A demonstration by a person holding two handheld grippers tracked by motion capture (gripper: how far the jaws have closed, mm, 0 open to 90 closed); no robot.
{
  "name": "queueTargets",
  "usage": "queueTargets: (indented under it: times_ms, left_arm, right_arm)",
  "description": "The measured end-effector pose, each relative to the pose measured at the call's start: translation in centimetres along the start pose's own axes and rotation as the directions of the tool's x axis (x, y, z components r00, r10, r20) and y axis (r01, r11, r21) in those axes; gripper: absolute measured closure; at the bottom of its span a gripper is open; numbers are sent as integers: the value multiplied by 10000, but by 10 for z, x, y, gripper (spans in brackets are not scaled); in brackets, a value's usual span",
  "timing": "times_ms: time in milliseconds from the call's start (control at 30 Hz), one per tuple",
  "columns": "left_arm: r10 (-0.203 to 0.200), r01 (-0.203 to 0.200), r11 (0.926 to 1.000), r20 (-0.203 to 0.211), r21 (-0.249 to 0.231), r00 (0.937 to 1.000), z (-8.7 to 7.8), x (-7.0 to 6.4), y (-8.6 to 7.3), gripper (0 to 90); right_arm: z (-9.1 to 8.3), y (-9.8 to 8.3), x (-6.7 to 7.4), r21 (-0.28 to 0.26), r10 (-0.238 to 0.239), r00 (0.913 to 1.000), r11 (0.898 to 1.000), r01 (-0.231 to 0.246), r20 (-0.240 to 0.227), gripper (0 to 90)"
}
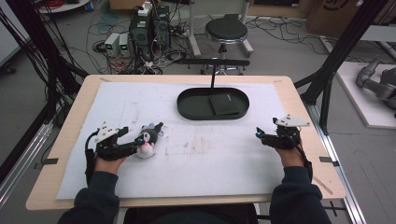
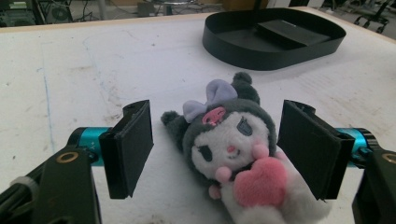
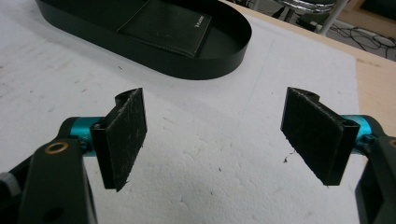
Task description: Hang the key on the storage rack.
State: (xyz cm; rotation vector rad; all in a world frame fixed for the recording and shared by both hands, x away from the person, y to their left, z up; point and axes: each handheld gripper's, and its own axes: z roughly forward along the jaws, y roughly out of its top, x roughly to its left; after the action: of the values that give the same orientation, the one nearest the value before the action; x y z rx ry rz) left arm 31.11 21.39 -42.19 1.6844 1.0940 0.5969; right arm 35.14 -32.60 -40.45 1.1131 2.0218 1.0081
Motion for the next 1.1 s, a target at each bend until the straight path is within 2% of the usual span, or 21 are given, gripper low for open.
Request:
queueTargets:
  times_ms: [67,167,267,300,400,433,533,633,667,700,767,867,933,1000,1100]
  left_arm:
    - [109,-104,9998,-278,160,9996,5,-5,1,262]
    - [17,17,9981,-547,610,9985,13,-12,0,262]
    - [3,68,9918,-555,1274,9985,21,-17,-4,262]
    - [19,69,9874,-557,1579,9984,24,-18,-6,262]
    - [-113,177,9798,-331,1991,9994,31,-21,-10,235]
    - [-87,149,9797,-322,2000,9994,32,-22,-10,222]
    - [338,-320,9765,-49,2129,9994,34,-27,-11,213]
    - [719,-765,9681,279,2385,9970,38,-33,-12,196]
    - [821,-904,9652,441,2454,9957,37,-34,-12,226]
    - [885,-1007,9618,588,2545,9943,38,-35,-12,304]
    - [981,-1137,9551,700,2737,9927,38,-35,-11,354]
    - [856,-1007,9545,656,2807,9942,38,-34,-9,417]
    - [936,-1054,9550,554,2774,9941,36,-32,-6,438]
    - [659,-772,9668,541,2437,9964,32,-27,-2,449]
    - [436,-526,9781,490,2014,9978,28,-20,6,450]
  right_arm:
    - [-1,0,1,6,-38,10000,10000,38,-10,232]
    - [-1,1,3,-100,-88,10000,9999,87,-45,232]
    - [1,3,3,-89,-149,9999,9998,149,-64,232]
    - [2,3,4,-64,-147,9998,9999,146,-96,232]
    - [3,4,5,-60,-226,9997,9997,225,-122,232]
    - [3,4,5,-49,-227,9997,9997,227,-128,232]
    - [3,3,4,-1,-155,9998,9999,155,-143,232]
    - [2,3,4,-23,-146,9998,9999,145,-138,234]
    - [1,3,4,-28,-115,9998,9999,114,-140,236]
    - [1,3,4,-19,-136,9998,9999,135,-148,236]
    - [1,2,5,-11,-133,9998,9999,133,-152,236]
    - [1,2,4,-30,-138,9998,9999,138,-161,238]
    - [1,2,4,-47,-126,9998,9999,126,-176,239]
    - [0,3,3,-110,-28,9999,9999,27,-148,240]
    - [-1,3,3,-174,139,9998,9997,-141,-114,239]
